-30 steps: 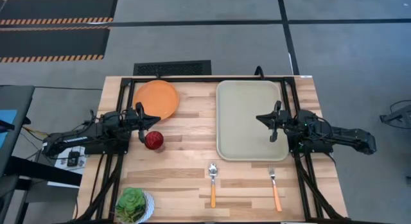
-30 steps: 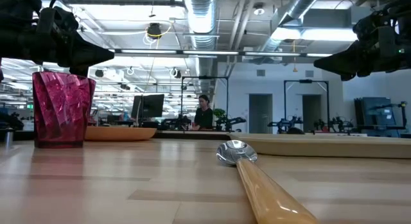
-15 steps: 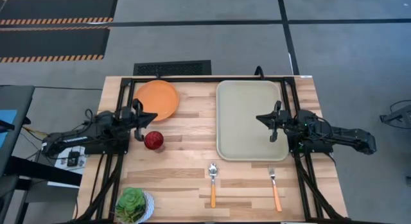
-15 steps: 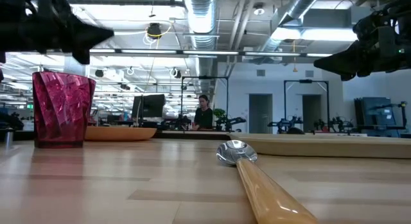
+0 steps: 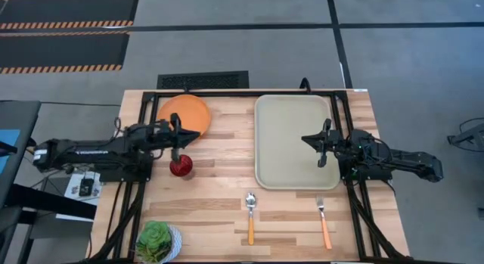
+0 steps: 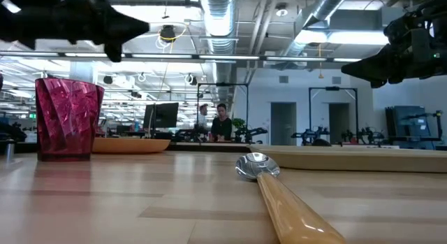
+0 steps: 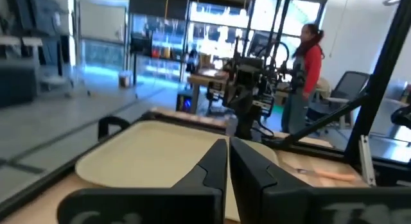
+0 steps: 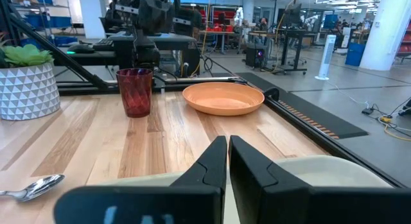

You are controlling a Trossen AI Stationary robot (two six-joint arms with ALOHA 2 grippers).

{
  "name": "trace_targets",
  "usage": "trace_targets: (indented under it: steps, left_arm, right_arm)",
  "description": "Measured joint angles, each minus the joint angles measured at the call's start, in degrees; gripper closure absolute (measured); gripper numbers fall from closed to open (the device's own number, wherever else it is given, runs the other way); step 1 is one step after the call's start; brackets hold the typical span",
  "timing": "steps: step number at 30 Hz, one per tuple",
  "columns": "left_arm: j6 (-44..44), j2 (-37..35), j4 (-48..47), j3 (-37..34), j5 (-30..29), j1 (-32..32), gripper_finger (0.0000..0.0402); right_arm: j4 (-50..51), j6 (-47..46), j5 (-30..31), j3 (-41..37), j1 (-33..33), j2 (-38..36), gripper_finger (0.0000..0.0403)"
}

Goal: Pick and place plate/cup/fork/spoon on tray
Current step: Prepare the gray serving tray

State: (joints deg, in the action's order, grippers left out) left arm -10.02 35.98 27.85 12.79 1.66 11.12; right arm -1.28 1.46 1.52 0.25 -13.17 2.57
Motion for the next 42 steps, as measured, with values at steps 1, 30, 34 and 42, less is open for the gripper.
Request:
trace_targets:
  steps: [1, 30, 34, 42]
  left_arm:
    - [-0.96, 2.62, -0.02, 1.60, -0.48, 0.02, 0.0391]
    - [-29.84, 72.34, -32.98, 55.43, -2.98, -1.73, 0.0263]
    - [-29.83, 75.66, -33.49, 58.82, -4.93, -0.63, 0.0239]
    - [-29.69, 82.13, -32.61, 62.27, -3.22, 0.81, 0.0231]
  right_arm:
    - [-0.02, 0.02, 0.00, 0.00, -0.02, 0.00, 0.0360]
    - [0.00, 0.02, 0.00, 0.00, 0.00, 0.02, 0.0360]
    - [0.00, 0.02, 0.00, 0.01, 0.00, 0.02, 0.0360]
    - [-0.01, 0.02, 0.01, 0.00, 0.00, 0.02, 0.0360]
